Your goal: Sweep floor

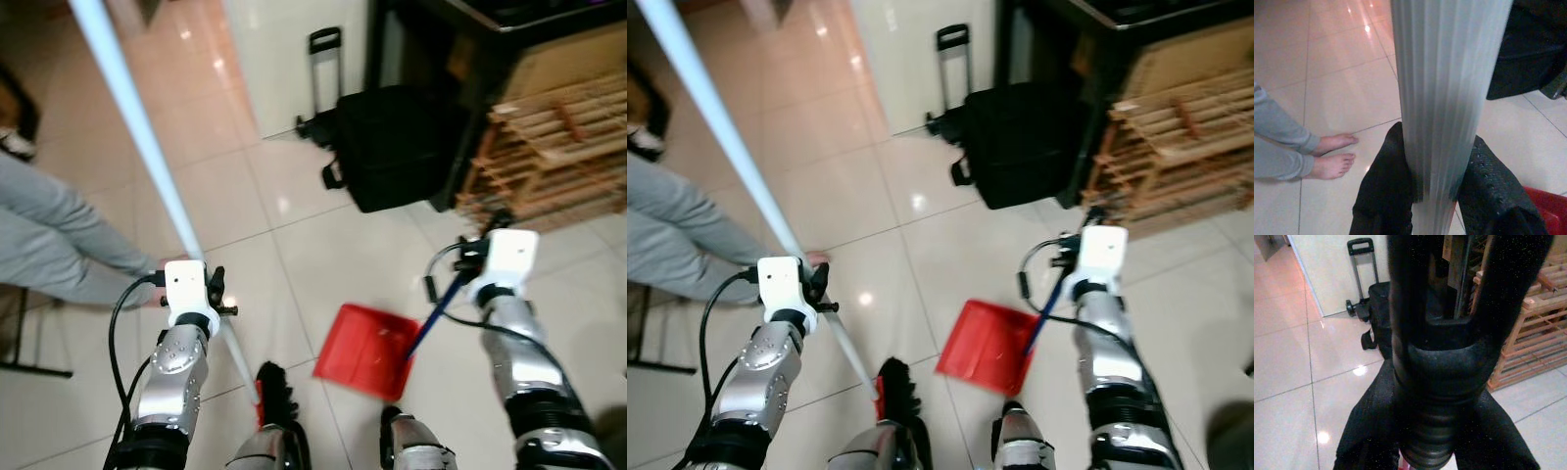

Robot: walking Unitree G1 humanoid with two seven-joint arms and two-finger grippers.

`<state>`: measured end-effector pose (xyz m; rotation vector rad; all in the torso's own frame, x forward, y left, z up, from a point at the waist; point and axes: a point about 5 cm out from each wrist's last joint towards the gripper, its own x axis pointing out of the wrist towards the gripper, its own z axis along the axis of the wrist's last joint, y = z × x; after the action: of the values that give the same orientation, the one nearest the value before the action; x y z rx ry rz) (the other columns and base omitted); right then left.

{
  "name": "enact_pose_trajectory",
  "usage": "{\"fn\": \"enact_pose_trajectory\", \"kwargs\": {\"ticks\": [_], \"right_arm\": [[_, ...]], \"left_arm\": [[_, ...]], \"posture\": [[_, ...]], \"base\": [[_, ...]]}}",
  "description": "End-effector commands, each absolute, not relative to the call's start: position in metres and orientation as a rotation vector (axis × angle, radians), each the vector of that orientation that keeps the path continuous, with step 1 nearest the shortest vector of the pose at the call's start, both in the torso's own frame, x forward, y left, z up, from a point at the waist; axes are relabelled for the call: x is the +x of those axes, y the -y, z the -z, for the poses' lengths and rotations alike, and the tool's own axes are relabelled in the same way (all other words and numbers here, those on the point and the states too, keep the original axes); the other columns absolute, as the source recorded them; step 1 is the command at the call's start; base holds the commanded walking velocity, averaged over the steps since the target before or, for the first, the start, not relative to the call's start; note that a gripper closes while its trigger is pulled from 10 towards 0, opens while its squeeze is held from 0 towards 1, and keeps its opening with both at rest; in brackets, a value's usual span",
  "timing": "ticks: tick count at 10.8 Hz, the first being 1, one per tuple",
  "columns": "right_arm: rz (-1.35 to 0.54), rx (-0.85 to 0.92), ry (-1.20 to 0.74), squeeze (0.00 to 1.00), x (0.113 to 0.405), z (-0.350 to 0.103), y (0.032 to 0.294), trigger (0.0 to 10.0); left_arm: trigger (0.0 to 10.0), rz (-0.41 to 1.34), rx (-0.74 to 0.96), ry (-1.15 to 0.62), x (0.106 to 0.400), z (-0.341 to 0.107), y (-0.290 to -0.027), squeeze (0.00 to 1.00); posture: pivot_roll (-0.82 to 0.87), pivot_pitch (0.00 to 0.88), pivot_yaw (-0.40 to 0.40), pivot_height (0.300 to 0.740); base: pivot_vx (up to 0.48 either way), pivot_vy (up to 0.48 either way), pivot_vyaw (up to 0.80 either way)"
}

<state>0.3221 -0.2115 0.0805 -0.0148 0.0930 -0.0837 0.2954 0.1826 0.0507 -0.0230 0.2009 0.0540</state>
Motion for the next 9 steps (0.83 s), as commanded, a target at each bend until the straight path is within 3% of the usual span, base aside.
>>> {"fn": "enact_pose_trajectory", "kwargs": {"ticks": [1,9], "right_arm": [[0.051,-0.011,-0.049,0.00,0.328,-0.088,0.202,10.0],[0.044,-0.016,-0.085,0.00,0.329,-0.077,0.202,10.0]], "left_arm": [[10.0,-0.081,-0.008,-0.206,0.294,-0.048,-0.191,0.00],[10.0,-0.101,0.002,-0.213,0.297,-0.039,-0.197,0.00]], "posture": [[-0.18,0.124,0.131,0.740],[-0.19,0.109,0.119,0.740]], "base": [[0.000,0.000,0.00],[0.000,0.000,0.00]]}}
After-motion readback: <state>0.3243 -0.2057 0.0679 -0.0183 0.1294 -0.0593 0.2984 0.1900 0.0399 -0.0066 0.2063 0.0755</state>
